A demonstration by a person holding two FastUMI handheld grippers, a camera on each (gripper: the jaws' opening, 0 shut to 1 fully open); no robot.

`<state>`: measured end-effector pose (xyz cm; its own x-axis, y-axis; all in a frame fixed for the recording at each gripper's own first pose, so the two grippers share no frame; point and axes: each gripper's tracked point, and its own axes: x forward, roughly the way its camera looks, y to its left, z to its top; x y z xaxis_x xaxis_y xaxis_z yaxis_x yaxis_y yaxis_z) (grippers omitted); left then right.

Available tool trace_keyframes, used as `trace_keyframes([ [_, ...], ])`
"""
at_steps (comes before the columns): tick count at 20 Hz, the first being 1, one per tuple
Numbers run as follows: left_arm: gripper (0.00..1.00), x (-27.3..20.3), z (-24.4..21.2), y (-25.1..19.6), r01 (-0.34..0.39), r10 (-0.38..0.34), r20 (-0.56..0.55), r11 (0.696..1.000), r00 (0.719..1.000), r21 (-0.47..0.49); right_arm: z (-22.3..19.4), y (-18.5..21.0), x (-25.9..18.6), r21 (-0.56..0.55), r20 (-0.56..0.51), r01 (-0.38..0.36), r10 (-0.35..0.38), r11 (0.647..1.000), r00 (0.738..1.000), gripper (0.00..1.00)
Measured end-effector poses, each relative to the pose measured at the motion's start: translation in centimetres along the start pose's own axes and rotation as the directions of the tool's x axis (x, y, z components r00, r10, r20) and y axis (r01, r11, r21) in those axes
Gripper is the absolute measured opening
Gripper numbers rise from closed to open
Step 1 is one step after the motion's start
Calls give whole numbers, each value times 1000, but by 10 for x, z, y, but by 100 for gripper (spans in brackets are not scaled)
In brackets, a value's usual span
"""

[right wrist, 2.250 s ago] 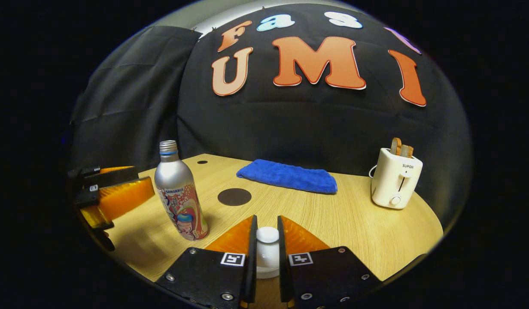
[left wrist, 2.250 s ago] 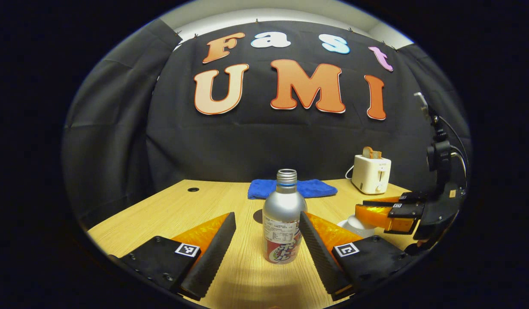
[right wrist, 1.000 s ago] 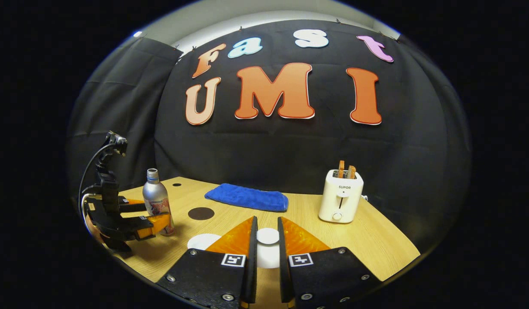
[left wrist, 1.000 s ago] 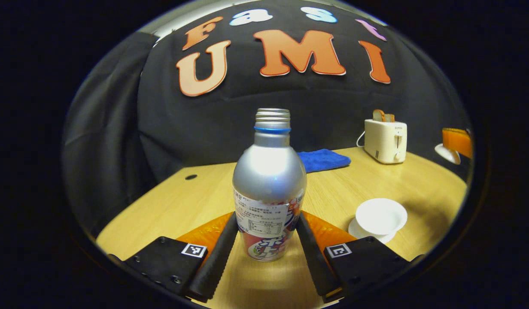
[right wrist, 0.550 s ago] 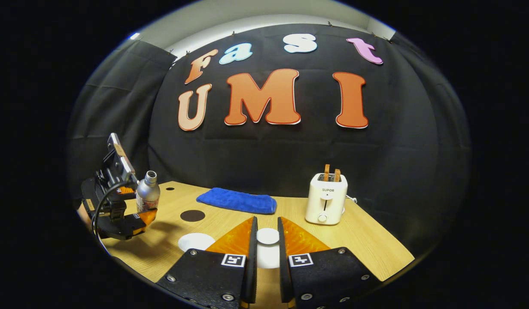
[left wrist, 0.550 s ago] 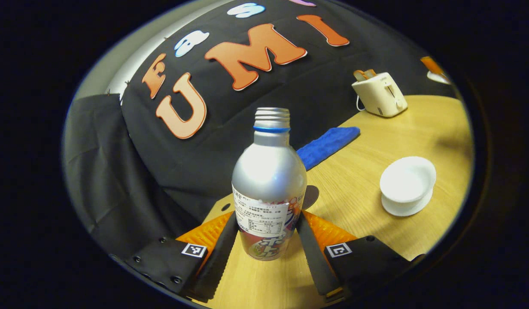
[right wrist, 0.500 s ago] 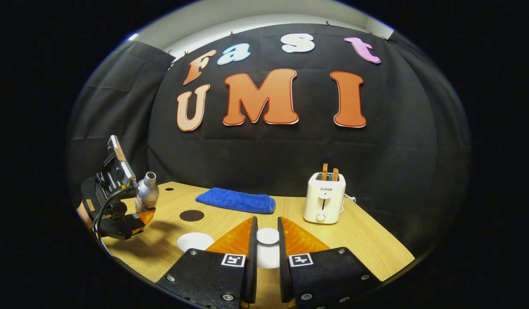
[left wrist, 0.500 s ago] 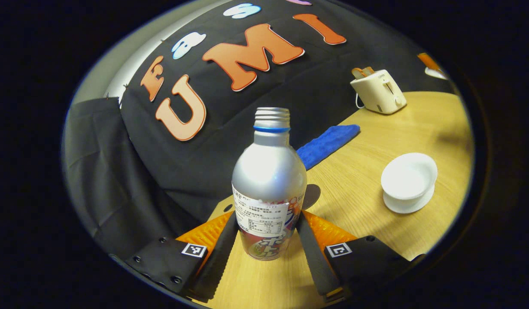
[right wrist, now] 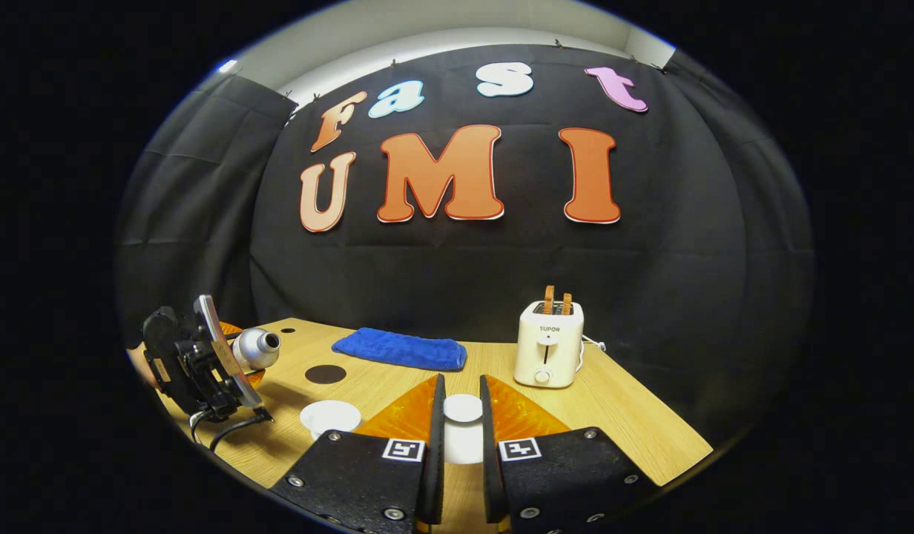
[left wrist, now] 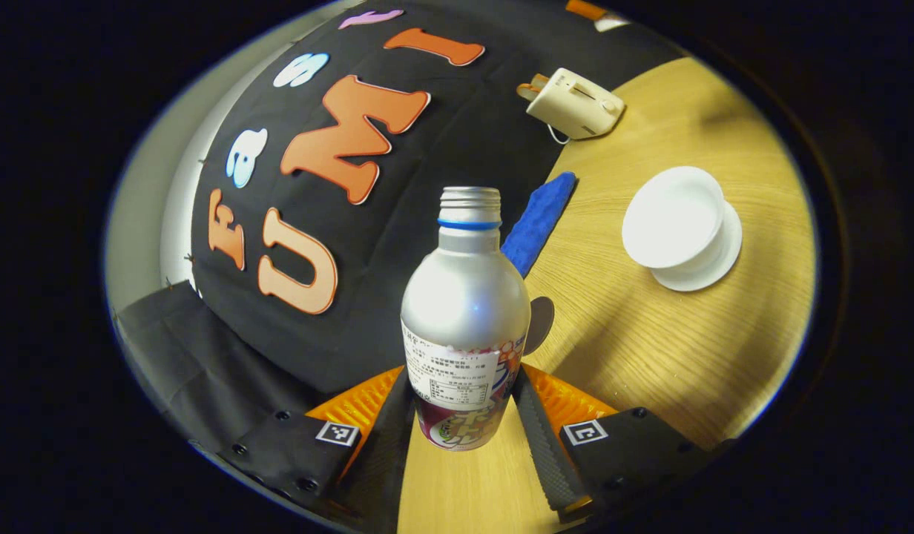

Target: Open the teacup lid with one hand, grasp the water bottle and pour water into the teacup with the other hand; after pouring, place the water bottle on the coaster and then close the teacup lid.

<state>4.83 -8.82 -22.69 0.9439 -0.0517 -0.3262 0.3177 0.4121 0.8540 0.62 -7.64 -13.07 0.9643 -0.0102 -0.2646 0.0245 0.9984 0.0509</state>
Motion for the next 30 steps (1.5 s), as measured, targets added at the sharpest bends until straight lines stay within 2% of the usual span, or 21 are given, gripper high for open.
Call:
trace_keyframes([
  [1, 81, 0, -1, 1, -10, 10, 2, 999, 1000, 40, 1, 0, -1, 2, -1, 1, -1, 1000, 1000, 22],
  [2, 84, -1, 0, 2, -19, 19, 9, 997, 1000, 76, 0, 0, -1, 3, 0, -2, 2, 1000, 1000, 22],
  [4, 81, 0, 1, 2, -20, 18, 22, 991, 1000, 129, 0, 1, -2, 0, 0, -3, 3, 1000, 1000, 22],
  [5, 89, -1, 3, 4, -20, 13, 41, 985, 999, 170, 0, 1, -2, -2, 2, -3, 3, 1000, 1000, 22],
  [8, 80, 2, 12, 8, -50, 30, 74, 957, 997, 287, -4, -1, -2, -28, -1, 2, -3, 1000, 1000, 22],
  [9, 84, 2, 11, 10, -58, 34, 79, 947, 996, 315, -6, 1, -4, -33, -4, -1, 1, 999, 1000, 22],
  [11, 80, 1, 13, 13, -76, 46, 89, 921, 995, 382, -7, 4, -5, -46, -4, -8, 8, 999, 1000, 22],
  [13, 84, 4, 14, 12, -69, 34, 89, 898, 995, 434, -6, 4, -5, -58, -1, -10, 10, 998, 1000, 22],
  [15, 80, 6, 15, 13, -65, 25, 89, 879, 996, 473, -6, 6, -6, -66, 1, -17, 17, 998, 1000, 22],
  [16, 80, 7, 17, 14, -67, 26, 91, 871, 996, 487, -6, 6, -6, -70, 1, -17, 17, 997, 1000, 22],
  [17, 88, 9, 19, 14, -70, 25, 96, 863, 995, 501, -7, 5, -6, -76, 1, -15, 15, 997, 1000, 22],
  [18, 84, 10, 22, 14, -74, 24, 104, 853, 994, 517, -7, 4, -6, -79, 0, -12, 12, 997, 1000, 22],
  [20, 84, 6, 27, 15, -87, 22, 123, 830, 992, 551, -7, 2, -7, -83, 0, -11, 11, 997, 1000, 22],
  [21, 80, 7, 32, 15, -93, 21, 133, 820, 991, 565, -7, 1, -7, -83, 0, -11, 11, 996, 1000, 22],
  [25, 88, 8, 42, 19, -123, 29, 160, 778, 987, 616, -6, -4, -11, -84, 2, -3, 3, 996, 1000, 22],
  [26, 84, 7, 44, 19, -130, 33, 165, 768, 986, 627, -6, -6, -13, -85, 5, 0, 1, 996, 1000, 22],
  [29, 88, 5, 47, 27, -153, 43, 182, 745, 982, 650, 0, -10, -13, -89, 13, 7, -6, 996, 1000, 22],
  [30, 84, 5, 50, 31, -167, 51, 190, 733, 980, 660, 1, -11, -13, -89, 14, 9, -7, 996, 1000, 22],
])
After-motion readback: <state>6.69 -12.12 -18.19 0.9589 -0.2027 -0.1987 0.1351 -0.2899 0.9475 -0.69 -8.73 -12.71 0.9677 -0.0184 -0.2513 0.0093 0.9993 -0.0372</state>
